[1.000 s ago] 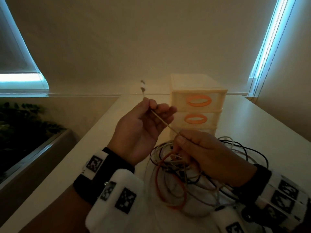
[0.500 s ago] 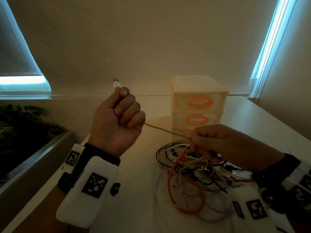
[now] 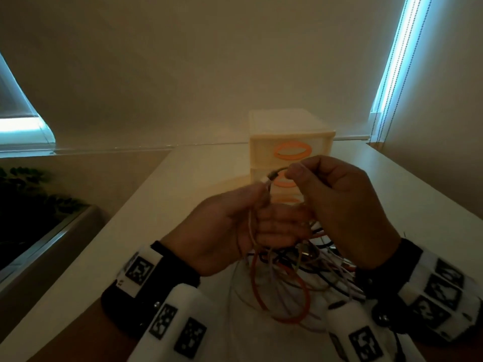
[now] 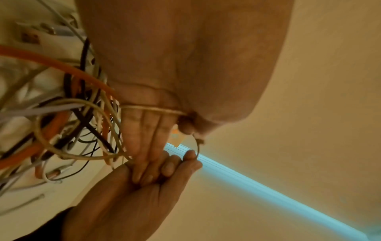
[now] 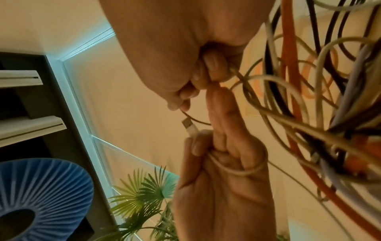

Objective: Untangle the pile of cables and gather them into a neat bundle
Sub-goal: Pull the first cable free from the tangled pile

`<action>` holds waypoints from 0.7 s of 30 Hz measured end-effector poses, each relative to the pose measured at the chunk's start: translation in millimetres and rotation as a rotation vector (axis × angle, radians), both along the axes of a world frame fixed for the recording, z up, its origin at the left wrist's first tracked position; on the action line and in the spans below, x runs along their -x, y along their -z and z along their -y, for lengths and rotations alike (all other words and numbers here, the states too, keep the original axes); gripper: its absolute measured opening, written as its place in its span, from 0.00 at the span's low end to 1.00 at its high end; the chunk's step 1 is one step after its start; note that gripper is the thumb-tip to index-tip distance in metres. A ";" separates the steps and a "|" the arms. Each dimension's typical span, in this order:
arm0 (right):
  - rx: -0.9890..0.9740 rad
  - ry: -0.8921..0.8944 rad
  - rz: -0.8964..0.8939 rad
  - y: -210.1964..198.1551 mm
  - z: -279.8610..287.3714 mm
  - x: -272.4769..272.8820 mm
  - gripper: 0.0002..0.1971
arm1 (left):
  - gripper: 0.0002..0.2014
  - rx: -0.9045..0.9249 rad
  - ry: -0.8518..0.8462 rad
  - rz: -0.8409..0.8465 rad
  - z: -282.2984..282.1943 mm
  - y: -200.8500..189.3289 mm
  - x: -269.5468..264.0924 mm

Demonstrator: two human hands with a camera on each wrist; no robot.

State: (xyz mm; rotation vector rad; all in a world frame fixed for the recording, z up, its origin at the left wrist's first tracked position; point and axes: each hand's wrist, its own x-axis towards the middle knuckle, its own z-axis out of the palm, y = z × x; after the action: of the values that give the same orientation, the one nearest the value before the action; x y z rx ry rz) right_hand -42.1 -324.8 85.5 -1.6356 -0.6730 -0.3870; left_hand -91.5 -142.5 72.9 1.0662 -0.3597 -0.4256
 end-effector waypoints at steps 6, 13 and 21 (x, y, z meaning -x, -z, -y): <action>0.305 -0.265 0.218 8.6 -10.0 23.1 0.08 | 0.19 0.389 -0.184 0.071 -8.1 -7.1 -6.9; 0.434 -0.129 0.077 12.4 -1.5 2.6 0.16 | 0.15 0.486 -0.240 0.090 -21.4 -9.2 -7.9; 0.577 -0.423 -0.093 11.7 2.3 4.6 0.12 | 0.17 0.479 -0.290 0.100 -42.4 -12.7 -11.9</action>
State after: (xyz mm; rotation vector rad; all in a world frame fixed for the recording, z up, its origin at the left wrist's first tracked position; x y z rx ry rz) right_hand -46.6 -327.2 73.9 -1.9656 -1.1000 0.2139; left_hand -79.6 -100.1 85.6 0.6569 -0.3660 -0.0198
